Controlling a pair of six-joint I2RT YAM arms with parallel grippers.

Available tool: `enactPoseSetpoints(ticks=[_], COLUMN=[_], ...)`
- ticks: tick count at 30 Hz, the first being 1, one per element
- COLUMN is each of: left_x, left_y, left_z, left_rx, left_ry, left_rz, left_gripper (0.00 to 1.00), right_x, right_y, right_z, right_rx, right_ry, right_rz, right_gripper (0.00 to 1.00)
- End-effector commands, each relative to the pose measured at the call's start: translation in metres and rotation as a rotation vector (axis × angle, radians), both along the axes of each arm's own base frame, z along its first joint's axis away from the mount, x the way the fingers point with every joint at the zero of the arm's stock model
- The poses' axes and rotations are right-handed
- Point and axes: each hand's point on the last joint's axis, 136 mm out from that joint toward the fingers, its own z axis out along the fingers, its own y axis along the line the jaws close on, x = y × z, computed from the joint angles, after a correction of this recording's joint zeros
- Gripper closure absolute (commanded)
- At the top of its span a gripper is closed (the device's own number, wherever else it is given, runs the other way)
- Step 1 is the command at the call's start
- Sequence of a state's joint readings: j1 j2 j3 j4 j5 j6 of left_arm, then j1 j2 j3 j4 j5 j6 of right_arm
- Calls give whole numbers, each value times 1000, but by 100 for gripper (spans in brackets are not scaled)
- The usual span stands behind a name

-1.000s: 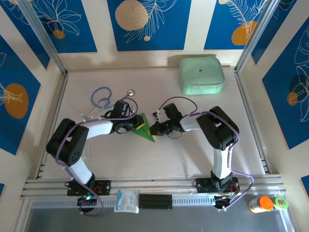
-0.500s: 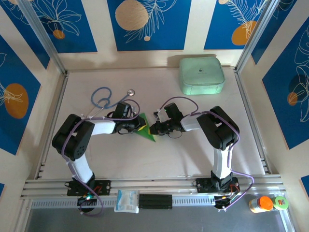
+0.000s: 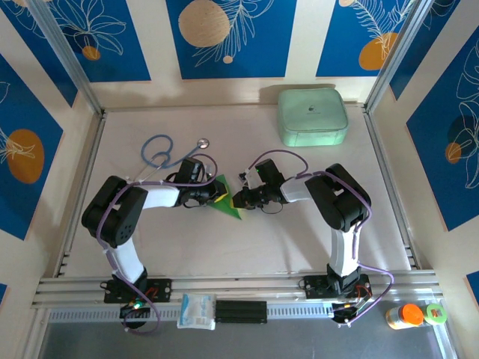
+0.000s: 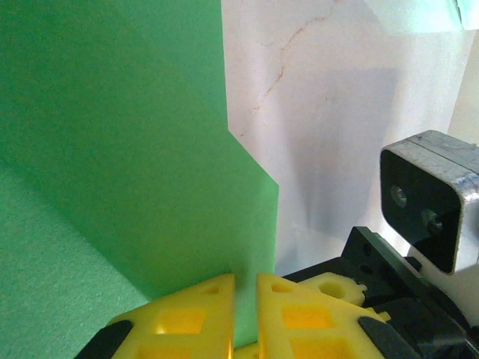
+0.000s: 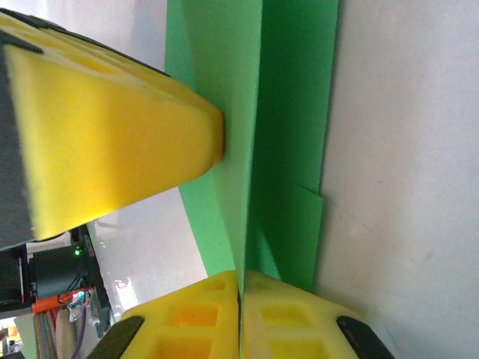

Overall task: Fold a paper plane with a square sheet of paper (pick it up from the middle)
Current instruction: Fourth fold the wing at the center of the table.

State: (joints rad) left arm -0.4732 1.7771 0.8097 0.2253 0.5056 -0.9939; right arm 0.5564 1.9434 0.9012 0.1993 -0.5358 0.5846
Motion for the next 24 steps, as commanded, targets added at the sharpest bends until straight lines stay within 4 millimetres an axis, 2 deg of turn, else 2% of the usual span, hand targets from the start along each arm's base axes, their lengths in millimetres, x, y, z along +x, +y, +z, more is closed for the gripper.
enactPoseSetpoints(ticks=[1, 5, 8, 24], left_x=[7, 11, 11, 6], left_y=[-2, 4, 9, 4], left_z=[13, 28, 32, 3], left_rx=[-27, -28, -35, -74], left_ry=[-32, -88, -109, -42], left_rz=[1, 36, 53, 42], left_gripper=[83, 79, 79, 86], right_x=[-9, -9, -8, -6], right_y=[-9, -10, -11, -13], right_z=[-21, -22, -24, -27], right_rx=[-51, -65, -70, -81], right_ry=[83, 95, 103, 126], right_rz=[-11, -13, -18, -31], right_gripper=[92, 93, 93, 93])
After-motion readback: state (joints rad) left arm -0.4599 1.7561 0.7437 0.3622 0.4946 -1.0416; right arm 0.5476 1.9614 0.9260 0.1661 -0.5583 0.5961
